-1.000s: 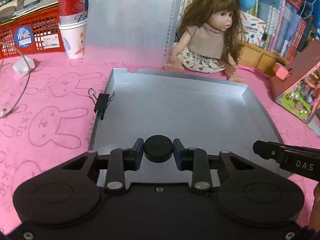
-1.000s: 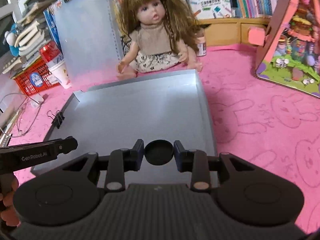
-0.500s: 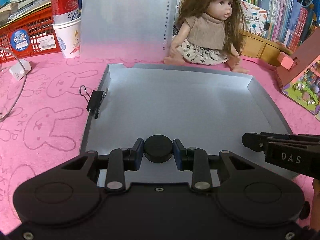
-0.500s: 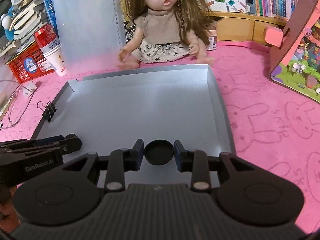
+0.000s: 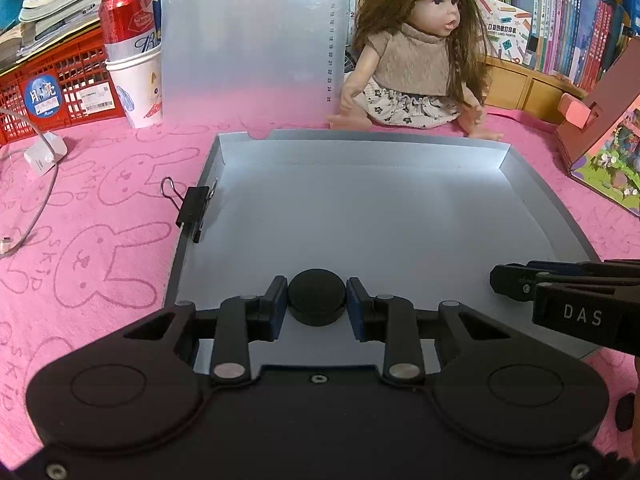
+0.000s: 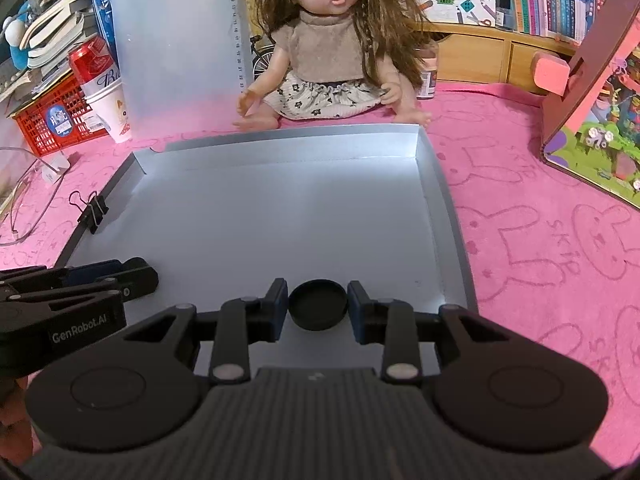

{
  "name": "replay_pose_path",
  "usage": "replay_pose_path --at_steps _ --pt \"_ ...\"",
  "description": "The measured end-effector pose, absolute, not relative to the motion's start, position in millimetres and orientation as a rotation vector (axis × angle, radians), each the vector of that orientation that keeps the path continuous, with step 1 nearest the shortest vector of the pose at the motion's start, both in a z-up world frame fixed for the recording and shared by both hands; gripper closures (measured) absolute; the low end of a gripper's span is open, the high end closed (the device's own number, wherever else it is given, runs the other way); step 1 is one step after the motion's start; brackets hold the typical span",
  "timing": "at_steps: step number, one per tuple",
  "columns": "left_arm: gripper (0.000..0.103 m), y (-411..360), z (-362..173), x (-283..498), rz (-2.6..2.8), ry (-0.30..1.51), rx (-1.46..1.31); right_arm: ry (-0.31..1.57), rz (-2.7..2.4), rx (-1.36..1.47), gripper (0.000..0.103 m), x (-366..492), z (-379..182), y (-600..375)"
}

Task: Organize rigid objects
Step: 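Lower both discs into the tray and open both grippers, then move both grippers back out of the tray toward the loose objects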

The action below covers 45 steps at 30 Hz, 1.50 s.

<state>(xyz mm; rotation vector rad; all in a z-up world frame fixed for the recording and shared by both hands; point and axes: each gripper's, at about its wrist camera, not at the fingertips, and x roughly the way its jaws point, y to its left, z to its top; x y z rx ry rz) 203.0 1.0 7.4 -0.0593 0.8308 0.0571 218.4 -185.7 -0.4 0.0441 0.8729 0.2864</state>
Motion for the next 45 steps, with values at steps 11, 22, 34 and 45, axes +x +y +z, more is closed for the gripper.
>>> replay_pose_path --at_steps 11,22,34,45 --pt "0.055 1.6 11.5 197.5 0.068 0.816 -0.063 0.834 0.299 0.052 0.043 212.0 2.5 -189.1" --pt "0.024 -0.7 33.4 167.8 0.047 0.714 -0.043 0.727 0.307 0.047 0.022 186.7 22.2 -201.4" --pt "0.017 -5.0 47.7 123.4 -0.007 0.648 -0.053 0.591 0.336 0.023 0.013 145.3 40.3 -212.0" --pt "0.015 -8.3 51.6 80.9 -0.036 0.601 -0.068 0.484 0.339 -0.007 0.009 104.6 36.1 -224.6"
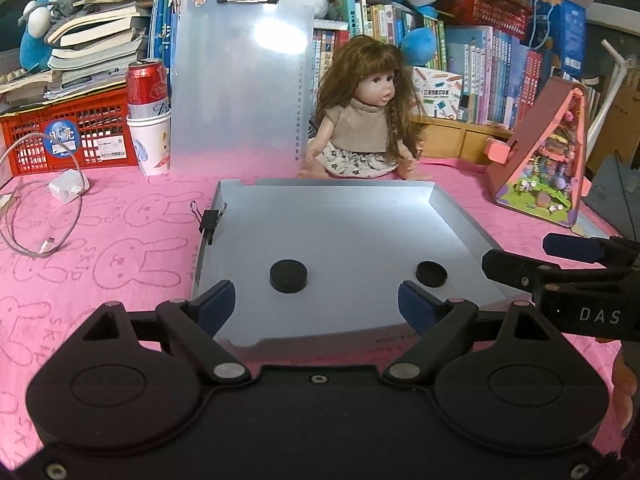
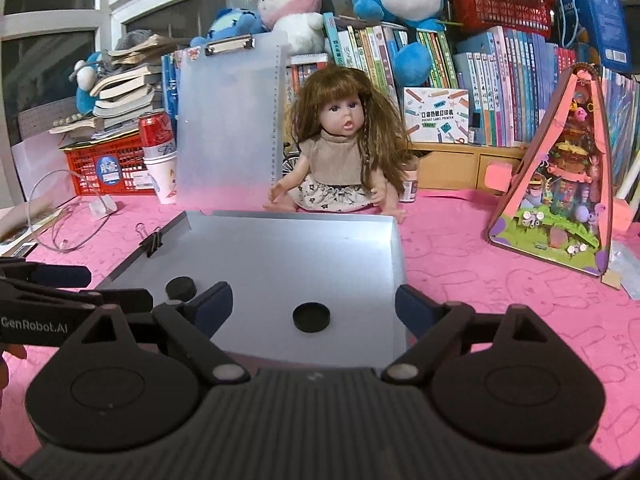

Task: Organize rigid objects
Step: 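Move both grippers back out of the tray toward the loose objects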

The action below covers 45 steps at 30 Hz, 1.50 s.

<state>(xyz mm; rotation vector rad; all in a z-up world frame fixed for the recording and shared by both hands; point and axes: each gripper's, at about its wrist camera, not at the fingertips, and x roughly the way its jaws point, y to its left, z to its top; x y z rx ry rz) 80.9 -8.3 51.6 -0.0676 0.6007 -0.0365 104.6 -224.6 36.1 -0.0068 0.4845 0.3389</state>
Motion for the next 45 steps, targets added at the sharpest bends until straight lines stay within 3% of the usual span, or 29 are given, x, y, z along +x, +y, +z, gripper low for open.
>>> replay_pose_path --at_steps 8,33,39,43,45 --pt "0.014 -10.4 49.5 54.2 -0.043 0.567 -0.062 0.451 0.368 -0.021 0.002 81.1 33.7 -228.9" --pt "0.015 -5.9 16.9 -12.4 -0.102 0.564 -0.030 0.486 0.400 -0.163 0.003 28.6 4.2 -226.2" --pt "0.030 -6.2 16.2 -22.6 -0.145 0.600 -0.061 0.519 0.450 -0.170 0.007 18.9 0.5 -222.7" --pt "0.055 -8.5 13.9 -27.6 -0.146 0.636 -0.065 0.531 0.482 -0.168 0.013 12.0 -1.2 -219.0" --pt "0.058 -10.6 11.2 -29.5 -0.156 0.655 -0.063 0.541 0.500 -0.165 0.017 8.5 -2.6 -216.8"
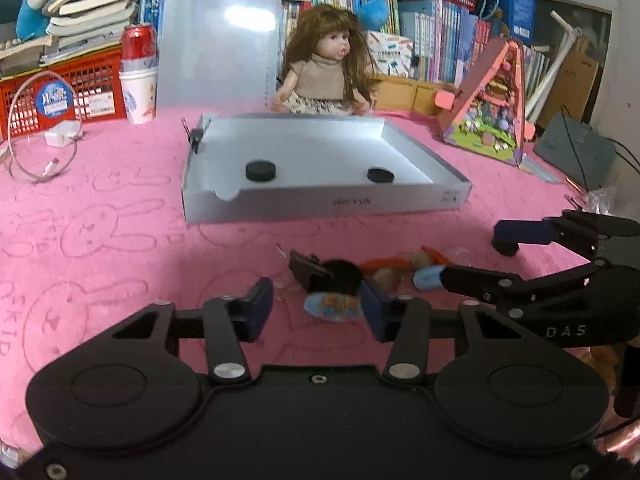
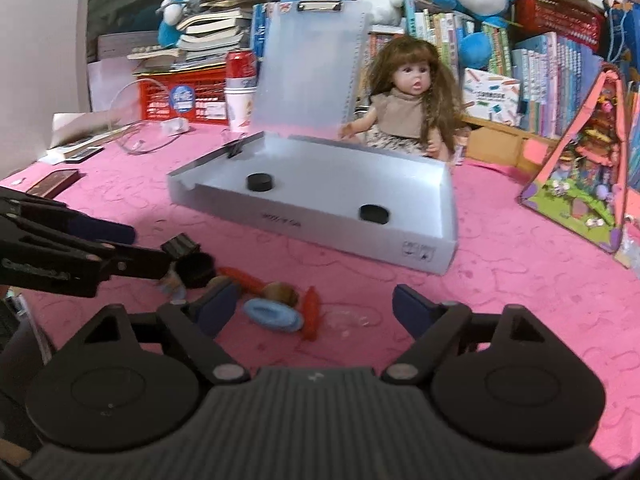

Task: Organize rigid objects
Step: 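Move both grippers back out of the tray toward the loose objects, then grasp the blue bear-sticker badge with the left gripper while the right grasps the light blue oval piece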

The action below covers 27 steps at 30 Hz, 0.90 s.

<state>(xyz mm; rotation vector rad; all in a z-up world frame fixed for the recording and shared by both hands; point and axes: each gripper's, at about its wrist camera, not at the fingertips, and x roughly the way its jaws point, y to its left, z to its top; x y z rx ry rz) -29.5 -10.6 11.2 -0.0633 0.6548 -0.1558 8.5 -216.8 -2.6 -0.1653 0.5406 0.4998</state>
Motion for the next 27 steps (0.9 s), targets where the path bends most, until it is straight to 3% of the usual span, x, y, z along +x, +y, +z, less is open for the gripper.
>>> replay_pose_path --at_steps 15,22,27 --pt "0.063 -31.0 -6.8 -22.1 -0.125 0.655 0.004 0.594 0.524 -0.137 0.049 1.8 -9.2 -208.3" --pt "0.072 -36.2 -7.1 -25.7 -0.122 0.642 0.051 0.618 0.536 -0.104 0.051 -0.7 -11.2 -203.9" --pt "0.072 -34.6 -4.6 -27.4 -0.103 0.634 0.068 0.635 0.532 -0.080 0.051 1.4 -14.1 -201.2"
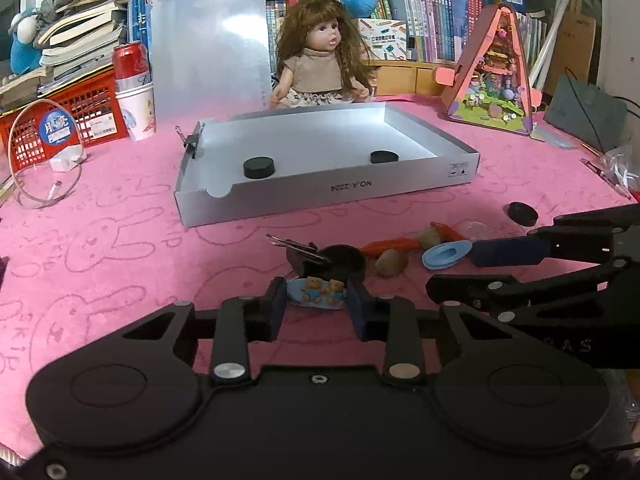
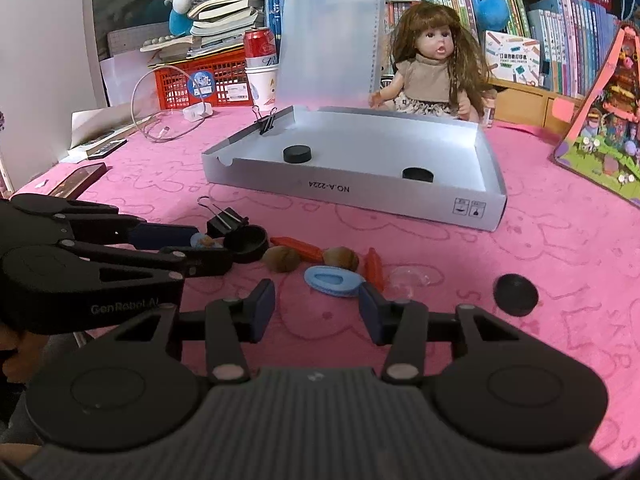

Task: Organize rigid objects
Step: 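Grasp the blue bear-sticker badge with the left gripper while the right grasps the light blue oval piece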

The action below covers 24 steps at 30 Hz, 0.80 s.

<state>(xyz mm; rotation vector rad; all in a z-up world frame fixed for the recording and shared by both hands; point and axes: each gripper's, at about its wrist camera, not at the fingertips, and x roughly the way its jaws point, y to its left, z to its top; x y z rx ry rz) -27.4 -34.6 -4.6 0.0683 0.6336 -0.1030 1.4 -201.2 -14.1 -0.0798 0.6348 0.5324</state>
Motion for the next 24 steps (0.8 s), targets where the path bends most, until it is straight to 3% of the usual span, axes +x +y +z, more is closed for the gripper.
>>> replay_pose_path --at_steps 4,6,19,20,21,22,24 --pt "0.072 -29.7 -4.1 -27.2 -0.089 0.638 0.056 0.646 0.491 -0.072 0.051 6.4 -17.0 -198.5" --pt "0.072 -27.8 -3.8 -27.2 -0.083 0.638 0.050 0.643 0.465 -0.076 0.043 8.2 -17.1 -197.2" --pt "0.072 -20.4 -2.5 -25.9 -0.048 0.633 0.018 0.633 0.373 -0.069 0.040 14.0 -19.2 -181.6" --pt "0.072 -20.1 -2.6 -25.4 -0.047 0.634 0.017 0.630 0.365 -0.074 0.042 13.6 -19.6 -180.2" --pt "0.072 -19.5 -2.5 -25.3 -0.046 0.634 0.015 0.627 0.361 -0.078 0.054 13.1 -19.8 -179.5" --pt "0.072 -20.2 -2.4 -25.8 -0.044 0.634 0.014 0.625 0.356 -0.082 0.058 12.5 -19.9 -178.9" --pt "0.072 -19.3 -1.8 -25.7 -0.042 0.634 0.009 0.623 0.352 -0.079 0.059 12.2 -20.1 -179.6"
